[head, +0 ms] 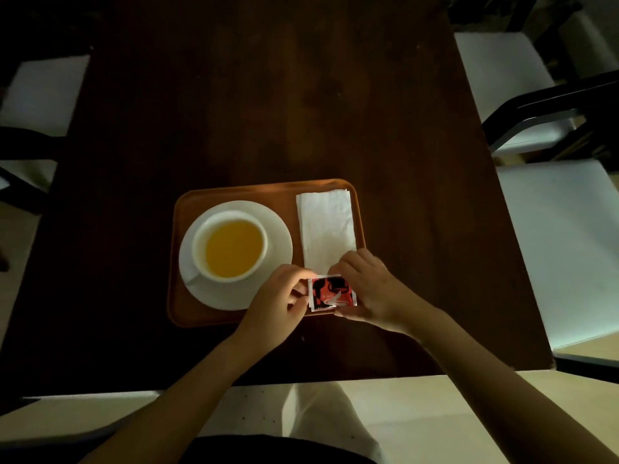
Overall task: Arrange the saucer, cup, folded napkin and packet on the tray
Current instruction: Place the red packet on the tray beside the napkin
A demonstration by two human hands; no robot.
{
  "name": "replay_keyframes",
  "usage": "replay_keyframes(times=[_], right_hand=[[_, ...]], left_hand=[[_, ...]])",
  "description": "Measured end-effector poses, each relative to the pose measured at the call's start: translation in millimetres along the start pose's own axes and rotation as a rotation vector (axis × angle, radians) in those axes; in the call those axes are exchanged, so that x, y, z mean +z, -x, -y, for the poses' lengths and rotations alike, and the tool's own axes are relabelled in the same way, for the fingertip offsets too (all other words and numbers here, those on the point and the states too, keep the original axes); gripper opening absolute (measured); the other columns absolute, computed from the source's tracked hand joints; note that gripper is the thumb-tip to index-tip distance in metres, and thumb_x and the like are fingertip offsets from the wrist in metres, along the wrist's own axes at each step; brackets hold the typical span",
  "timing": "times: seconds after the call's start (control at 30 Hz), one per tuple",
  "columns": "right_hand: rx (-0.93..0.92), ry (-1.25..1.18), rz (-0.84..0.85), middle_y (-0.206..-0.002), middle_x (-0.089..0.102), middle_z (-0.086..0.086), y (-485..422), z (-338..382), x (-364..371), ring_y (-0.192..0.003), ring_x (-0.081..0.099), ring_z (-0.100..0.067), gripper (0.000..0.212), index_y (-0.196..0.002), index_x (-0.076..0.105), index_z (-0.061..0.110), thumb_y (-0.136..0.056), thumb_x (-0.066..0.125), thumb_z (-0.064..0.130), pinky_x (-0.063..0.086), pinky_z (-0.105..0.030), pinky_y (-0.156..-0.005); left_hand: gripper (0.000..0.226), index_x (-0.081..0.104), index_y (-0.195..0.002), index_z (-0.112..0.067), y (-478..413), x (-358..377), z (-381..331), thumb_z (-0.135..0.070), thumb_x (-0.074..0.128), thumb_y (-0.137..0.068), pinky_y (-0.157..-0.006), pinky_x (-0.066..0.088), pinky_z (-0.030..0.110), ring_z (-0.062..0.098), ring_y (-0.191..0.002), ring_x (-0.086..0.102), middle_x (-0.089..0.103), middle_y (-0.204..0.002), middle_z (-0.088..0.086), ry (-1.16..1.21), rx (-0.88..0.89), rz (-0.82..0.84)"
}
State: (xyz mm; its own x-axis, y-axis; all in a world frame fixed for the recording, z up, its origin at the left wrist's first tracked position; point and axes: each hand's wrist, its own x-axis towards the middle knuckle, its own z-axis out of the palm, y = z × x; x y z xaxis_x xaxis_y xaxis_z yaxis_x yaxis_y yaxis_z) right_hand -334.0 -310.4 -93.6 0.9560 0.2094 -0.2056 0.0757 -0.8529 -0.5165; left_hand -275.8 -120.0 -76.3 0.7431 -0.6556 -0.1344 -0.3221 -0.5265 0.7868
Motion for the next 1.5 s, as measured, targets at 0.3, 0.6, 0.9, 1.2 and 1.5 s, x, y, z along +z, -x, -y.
replay_keyframes(times=[0.3, 0.6, 0.9, 1.2, 1.5], right_hand=[[0.043, -0.032, 0.005, -0.127, 0.047, -0.002, 1.8, -4.0, 2.1, -0.119, 0.033, -0.015, 0.062, -0.126, 0.043, 0.022, -0.074, 0.067, 0.047, 0.025, -0.028, -0.098], [0.153, -0.105, -0.206, -0.125, 0.045, 0.004, 12.3, -11.5, -17.7, -0.117, 0.029, -0.008, 0.054, -0.125, 0.041, 0.028, -0.077, 0.057, 0.045, 0.03, -0.034, -0.1], [0.22, 0.038, -0.278, -0.13, 0.048, 0.003, -41.9, -35.8, -54.4, -0.128, 0.028, -0.023, 0.042, -0.122, 0.045, 0.03, -0.083, 0.055, 0.041, 0.024, -0.047, -0.104], [0.004, 0.306, -0.051, -0.143, 0.04, 0.0, -81.5, -30.4, -48.4, -0.137, 0.022, -0.025, 0.049, -0.129, 0.043, 0.029, -0.084, 0.057, 0.038, 0.007, -0.051, -0.113], [0.027, 0.288, -0.069, -0.141, 0.04, -0.003, -84.8, -41.7, -42.7, -0.136, 0.023, -0.026, 0.051, -0.129, 0.043, 0.028, -0.082, 0.06, 0.037, 0.01, -0.048, -0.113]], left_hand=[[0.029, 0.057, -0.105, -0.005, -2.7, 11.9, 0.8, 0.004, 0.06, -0.078, -0.069, 0.048, 0.008, 0.01, -0.086, 0.057, 0.056, -0.106, 0.013, -0.078, 0.03, -0.016], [0.027, 0.056, -0.107, -0.008, 4.9, 7.4, -9.1, -0.003, 0.059, -0.081, -0.071, 0.043, 0.013, 0.018, -0.097, 0.057, 0.058, -0.111, 0.01, -0.184, 0.005, -0.087], [0.037, 0.051, -0.119, -0.012, -33.6, -0.9, -38.7, -0.016, 0.058, -0.084, -0.095, 0.04, 0.036, 0.024, -0.114, 0.049, 0.061, -0.119, 0.007, -0.423, -0.018, -0.219], [0.039, 0.043, -0.121, -0.011, -60.0, 23.7, -34.3, -0.023, 0.053, -0.085, -0.102, 0.029, 0.042, 0.029, -0.122, 0.039, 0.051, -0.129, 0.011, -0.705, -0.103, -0.023], [0.04, 0.042, -0.122, -0.01, -69.9, 28.1, -21.5, -0.016, 0.052, -0.085, -0.101, 0.026, 0.044, 0.03, -0.122, 0.033, 0.044, -0.133, 0.012, -0.717, -0.095, -0.001]])
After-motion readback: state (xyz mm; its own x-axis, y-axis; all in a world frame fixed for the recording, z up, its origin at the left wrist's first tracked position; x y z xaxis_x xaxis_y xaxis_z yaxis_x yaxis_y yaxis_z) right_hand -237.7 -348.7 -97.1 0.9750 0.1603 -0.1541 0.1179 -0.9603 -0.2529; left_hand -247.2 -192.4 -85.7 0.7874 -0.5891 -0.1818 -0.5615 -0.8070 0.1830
